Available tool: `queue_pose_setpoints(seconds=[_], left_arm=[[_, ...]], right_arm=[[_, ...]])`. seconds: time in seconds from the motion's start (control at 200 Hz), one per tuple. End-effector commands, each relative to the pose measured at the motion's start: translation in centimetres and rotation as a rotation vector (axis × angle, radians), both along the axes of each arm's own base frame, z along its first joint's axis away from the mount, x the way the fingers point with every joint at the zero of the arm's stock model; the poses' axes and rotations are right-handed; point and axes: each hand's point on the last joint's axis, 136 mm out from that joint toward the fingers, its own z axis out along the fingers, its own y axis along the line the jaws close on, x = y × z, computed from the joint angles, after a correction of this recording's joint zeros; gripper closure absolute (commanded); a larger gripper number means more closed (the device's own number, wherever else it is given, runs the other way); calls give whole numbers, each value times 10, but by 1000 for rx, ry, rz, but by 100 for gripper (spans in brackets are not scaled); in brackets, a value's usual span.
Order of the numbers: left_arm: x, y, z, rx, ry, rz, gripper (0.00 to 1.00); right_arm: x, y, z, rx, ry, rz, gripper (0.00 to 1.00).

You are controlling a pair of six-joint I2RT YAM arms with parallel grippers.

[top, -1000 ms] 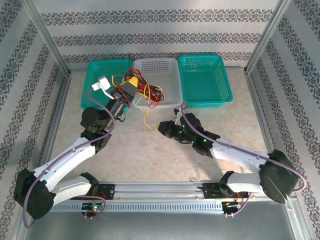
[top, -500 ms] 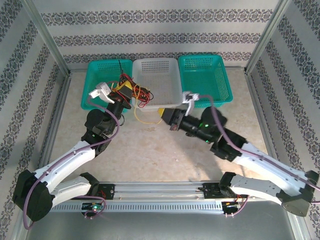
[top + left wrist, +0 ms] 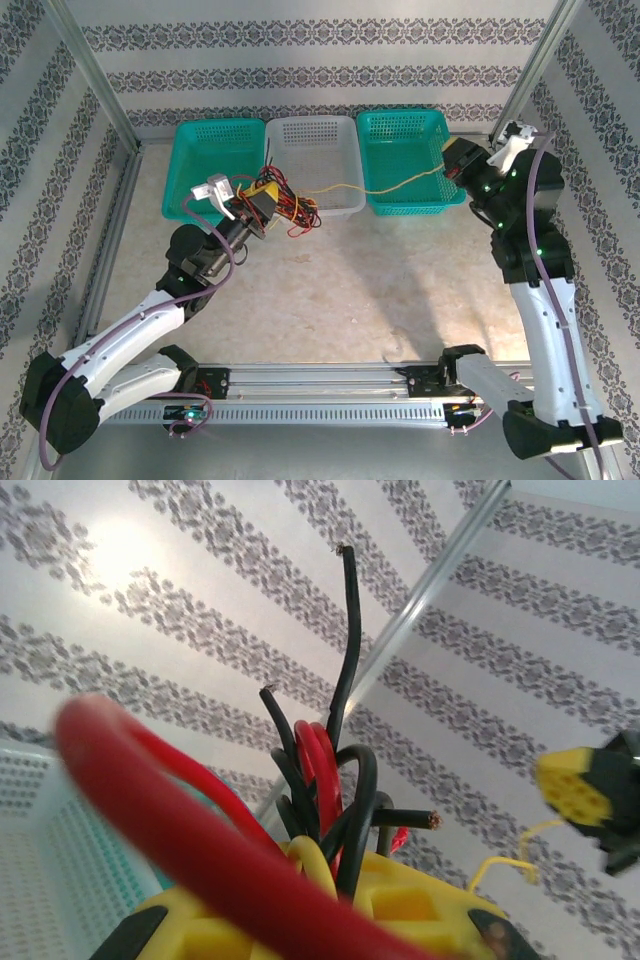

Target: Untangle the cables

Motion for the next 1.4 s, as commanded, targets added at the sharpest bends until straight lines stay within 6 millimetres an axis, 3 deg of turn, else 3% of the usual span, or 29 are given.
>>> queue_pose_setpoints(seconds=[0.0, 0.125, 0.25, 0.49, 0.85, 1.024, 1.129, 1.239, 1.394], left_arm=[[-6, -2, -5, -55, 32, -88, 100], [-5, 1, -3, -93, 46, -128, 100], [-1, 13, -13, -84, 87, -78, 100], [7, 39, -24, -140, 134, -16, 100], [10, 75, -41, -160, 205, 101, 100], [12, 108, -72, -86, 348, 296, 100], [9, 115, -78, -40, 374, 332, 100], [6, 106, -69, -13, 361, 278, 100], [2, 55, -54, -15, 336, -7, 100]], right_arm=[[8, -17, -23, 53, 81, -28, 100], [17, -43, -46, 40, 141, -120, 100], [19, -79, -60, 124, 167, -191, 100], [-8, -144, -61, 213, 158, -344, 100], [-28, -177, -46, 240, 117, -458, 100], [-33, -187, -39, 267, 96, -482, 100], [-35, -193, -37, 287, 86, -497, 100], [-33, -191, -31, 303, 67, -475, 100], [-29, -181, -26, 283, 59, -440, 100]])
